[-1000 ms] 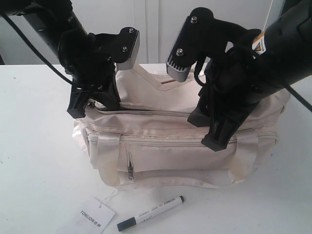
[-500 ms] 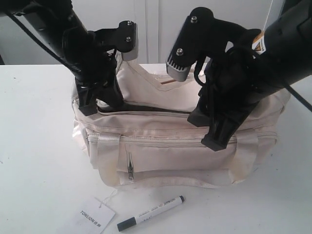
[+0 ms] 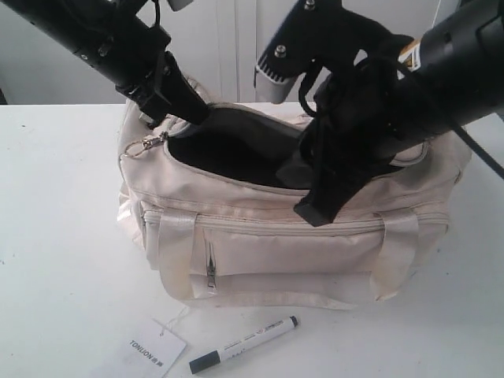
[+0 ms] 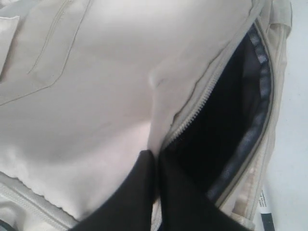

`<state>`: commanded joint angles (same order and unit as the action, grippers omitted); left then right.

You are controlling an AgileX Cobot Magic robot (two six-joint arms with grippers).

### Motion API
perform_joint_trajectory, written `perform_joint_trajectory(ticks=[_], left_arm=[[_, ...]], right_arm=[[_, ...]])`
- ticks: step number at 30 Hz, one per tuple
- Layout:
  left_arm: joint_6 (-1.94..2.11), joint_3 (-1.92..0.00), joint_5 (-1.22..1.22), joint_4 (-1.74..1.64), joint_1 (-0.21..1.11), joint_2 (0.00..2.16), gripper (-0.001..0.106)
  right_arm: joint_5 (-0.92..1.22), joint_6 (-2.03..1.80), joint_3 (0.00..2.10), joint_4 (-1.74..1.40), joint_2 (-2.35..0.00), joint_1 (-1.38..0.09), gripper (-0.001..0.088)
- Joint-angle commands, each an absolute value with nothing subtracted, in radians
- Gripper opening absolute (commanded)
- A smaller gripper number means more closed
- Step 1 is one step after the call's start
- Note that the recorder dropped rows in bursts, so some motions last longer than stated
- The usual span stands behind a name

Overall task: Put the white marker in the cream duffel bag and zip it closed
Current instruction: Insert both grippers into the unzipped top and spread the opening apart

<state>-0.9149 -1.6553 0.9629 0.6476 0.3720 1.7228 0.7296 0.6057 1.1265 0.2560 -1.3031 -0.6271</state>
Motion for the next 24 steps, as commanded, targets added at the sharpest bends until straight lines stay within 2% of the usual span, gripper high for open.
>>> perform_joint_trajectory(ticks=[4,10,24], left_arm=[[-0.915,-1.655,0.966,0.648,0.372,1.723,0.000],[-0.915,-1.655,0.990,0.648,0.372,1.723,0.000],[-0.841,-1.655,0.981,0.658,0.372,1.723,0.000]], right_arm=[[0.707,0.698,1.127,0.331,-1.343,-0.627,0.0428],[0.660,0.878,1.127,0.416,-1.400,-0.627,0.0509],[0.521,0.892,1.127,0.463,-1.504,-0.627,0.0510]])
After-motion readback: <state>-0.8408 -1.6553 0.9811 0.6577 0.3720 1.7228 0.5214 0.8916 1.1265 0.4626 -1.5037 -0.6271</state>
